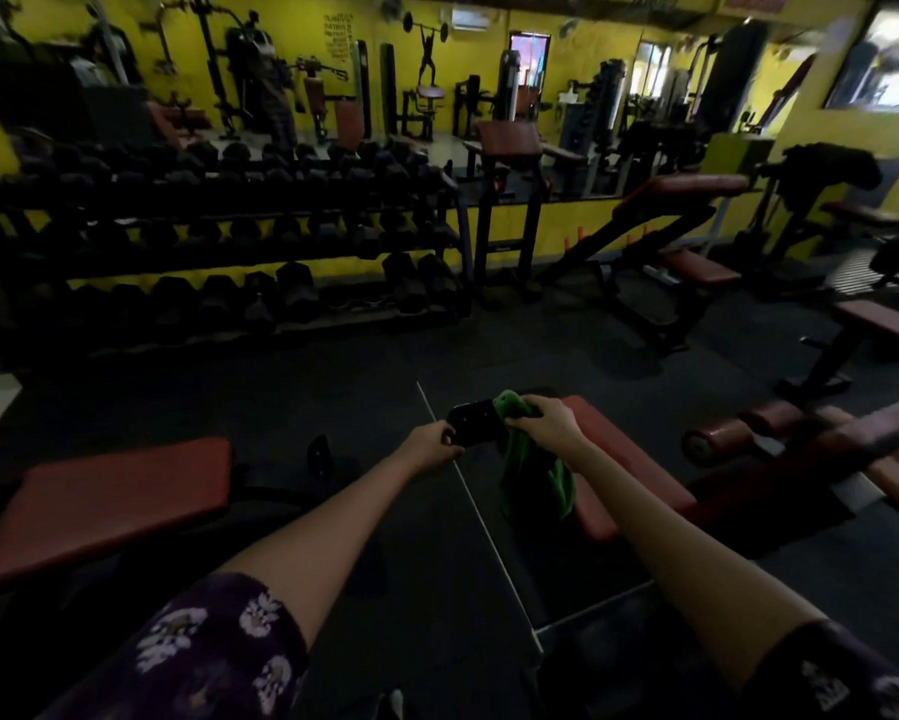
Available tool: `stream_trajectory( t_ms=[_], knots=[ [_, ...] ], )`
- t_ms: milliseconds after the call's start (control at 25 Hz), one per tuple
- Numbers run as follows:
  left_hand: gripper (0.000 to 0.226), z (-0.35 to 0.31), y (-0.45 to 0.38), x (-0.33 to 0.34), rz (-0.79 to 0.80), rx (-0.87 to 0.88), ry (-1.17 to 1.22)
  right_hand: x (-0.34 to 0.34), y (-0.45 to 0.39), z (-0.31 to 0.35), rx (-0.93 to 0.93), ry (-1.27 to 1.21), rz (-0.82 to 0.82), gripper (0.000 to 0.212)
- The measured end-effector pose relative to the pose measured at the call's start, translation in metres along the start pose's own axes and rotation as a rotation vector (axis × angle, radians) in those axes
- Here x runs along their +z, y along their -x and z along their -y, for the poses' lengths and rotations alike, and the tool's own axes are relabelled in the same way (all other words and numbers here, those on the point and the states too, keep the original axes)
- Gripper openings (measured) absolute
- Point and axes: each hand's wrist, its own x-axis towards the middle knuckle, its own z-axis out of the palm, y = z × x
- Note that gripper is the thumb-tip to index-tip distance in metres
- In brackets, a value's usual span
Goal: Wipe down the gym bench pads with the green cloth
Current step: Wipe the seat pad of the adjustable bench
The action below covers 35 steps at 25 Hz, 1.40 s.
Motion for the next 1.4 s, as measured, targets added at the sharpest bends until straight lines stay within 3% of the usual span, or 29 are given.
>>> stream_trajectory(
  t_ms=[280,640,920,1240,1400],
  knots=[
    [0.041,-0.009,-0.184,-0.061,0.074,0.067,-0.005,-0.004,-0.146,0.013,0.146,-0.057,-0.15,0.038],
    [0.041,-0.02,-0.37,-0.069,0.195,0.151,0.031,-0.026,-0.291,-0.017,0.284,-0.075,-0.238,0.037],
    [0.044,-0.073,-0.528,-0.07,0.261,0.242,-0.044,-0.073,-0.425,-0.057,0.357,-0.059,-0.309,0.032],
    [0.05,-0.135,-0.659,-0.04,0.357,0.377,-0.017,-0.113,-0.514,-0.092,0.489,-0.102,-0.461,0.04],
    [0.052,-0.158,-0.725,-0.015,0.489,0.466,-0.089,-0.128,-0.549,-0.105,0.568,-0.125,-0.573,0.037]
  ],
)
